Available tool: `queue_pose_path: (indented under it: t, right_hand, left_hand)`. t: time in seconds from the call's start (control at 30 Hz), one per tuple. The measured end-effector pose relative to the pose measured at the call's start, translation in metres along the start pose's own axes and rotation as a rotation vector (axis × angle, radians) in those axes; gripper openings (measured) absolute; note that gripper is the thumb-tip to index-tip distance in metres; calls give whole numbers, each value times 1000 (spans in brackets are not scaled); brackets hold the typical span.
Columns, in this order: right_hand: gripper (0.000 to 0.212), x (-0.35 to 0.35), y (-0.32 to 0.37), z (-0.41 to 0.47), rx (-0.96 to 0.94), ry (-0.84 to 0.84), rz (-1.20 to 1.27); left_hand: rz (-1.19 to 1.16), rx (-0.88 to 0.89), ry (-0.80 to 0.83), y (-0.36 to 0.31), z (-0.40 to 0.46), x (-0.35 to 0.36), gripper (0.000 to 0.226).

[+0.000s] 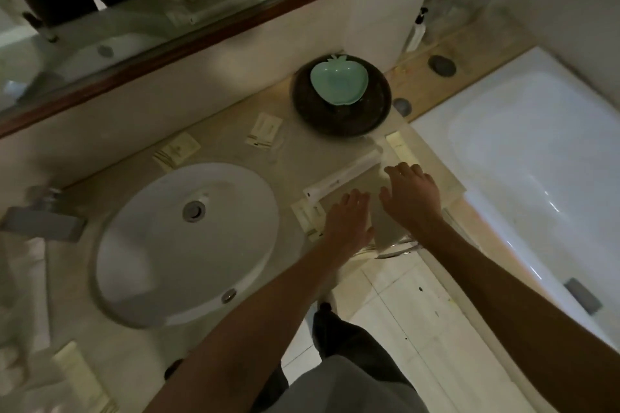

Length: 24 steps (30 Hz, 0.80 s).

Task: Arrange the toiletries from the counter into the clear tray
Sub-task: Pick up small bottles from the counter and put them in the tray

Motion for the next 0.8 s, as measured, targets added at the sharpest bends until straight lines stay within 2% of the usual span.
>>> queue_pose_path:
  t: [0.1, 0.17, 0.3, 0.4, 0.5, 0.67, 0.8]
  right_hand:
    - [42, 21, -19, 9, 46, 136, -100]
    - [32, 37, -25, 11, 59, 190, -141]
    - [19, 47, -8, 8, 8, 199, -166]
    - [11, 44, 51, -8, -143, 193, -100]
    - [17, 45, 134, -43, -364, 191, -100]
    - [20, 50, 266, -128, -645, 227, -96]
    - [24, 49, 354, -199, -783, 259, -109]
  left_hand:
    - [-7, -21, 51, 7, -3, 6, 72]
    - [15, -33, 62, 22, -16, 7, 70]
    - [52, -101, 21, 62, -61, -1, 65]
    - [98, -159, -25, 88, -110, -18, 58]
    - [126, -245, -40, 117, -173, -32, 58]
    - [62, -467, -167, 168, -287, -57, 57]
    - [-18, -534, -247, 195, -361, -70, 56]
Point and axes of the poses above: each hand's wrist, its own z-axis towards the middle knuckle, its own x-axis out of the palm, y = z × x, the point moved 6 cm from there along z, towards the middle knuckle, and after that the axes turned 13 degrees about x, right-handed, at the moved point
